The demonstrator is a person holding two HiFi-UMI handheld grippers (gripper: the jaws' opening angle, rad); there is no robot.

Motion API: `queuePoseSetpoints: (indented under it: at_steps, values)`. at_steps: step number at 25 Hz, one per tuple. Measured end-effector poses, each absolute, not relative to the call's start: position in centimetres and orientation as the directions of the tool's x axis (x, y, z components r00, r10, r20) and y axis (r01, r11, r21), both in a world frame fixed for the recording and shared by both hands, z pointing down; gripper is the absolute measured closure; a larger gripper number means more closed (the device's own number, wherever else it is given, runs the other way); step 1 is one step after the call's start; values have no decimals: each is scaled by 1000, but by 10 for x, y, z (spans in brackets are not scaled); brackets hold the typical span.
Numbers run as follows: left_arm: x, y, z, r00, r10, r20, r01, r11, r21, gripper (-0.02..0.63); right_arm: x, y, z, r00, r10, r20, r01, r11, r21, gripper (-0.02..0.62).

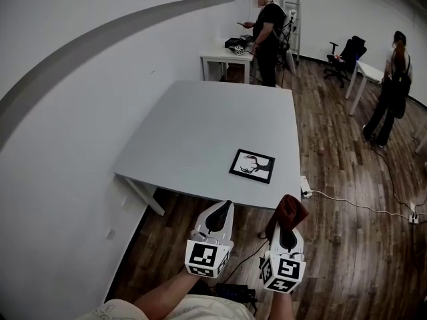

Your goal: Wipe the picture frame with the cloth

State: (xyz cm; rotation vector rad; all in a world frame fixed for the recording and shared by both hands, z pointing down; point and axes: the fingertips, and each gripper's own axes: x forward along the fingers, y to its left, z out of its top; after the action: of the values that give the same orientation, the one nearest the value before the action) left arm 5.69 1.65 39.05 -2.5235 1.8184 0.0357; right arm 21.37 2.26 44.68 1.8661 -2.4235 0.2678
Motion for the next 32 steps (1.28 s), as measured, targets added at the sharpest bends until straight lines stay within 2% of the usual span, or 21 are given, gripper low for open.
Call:
queuePoseSetpoints:
  at_steps: [17, 32]
  values:
    - [36, -82, 403, 340, -939, -50, -939, -342, 37, 604, 188, -68, 457, -242, -951, 195, -970, 239, -42, 535]
    - [-18, -203, 411, 383, -923, -43, -919, -386, 79, 604, 131, -181, 461, -193, -948, 252, -980, 200, 1, 535]
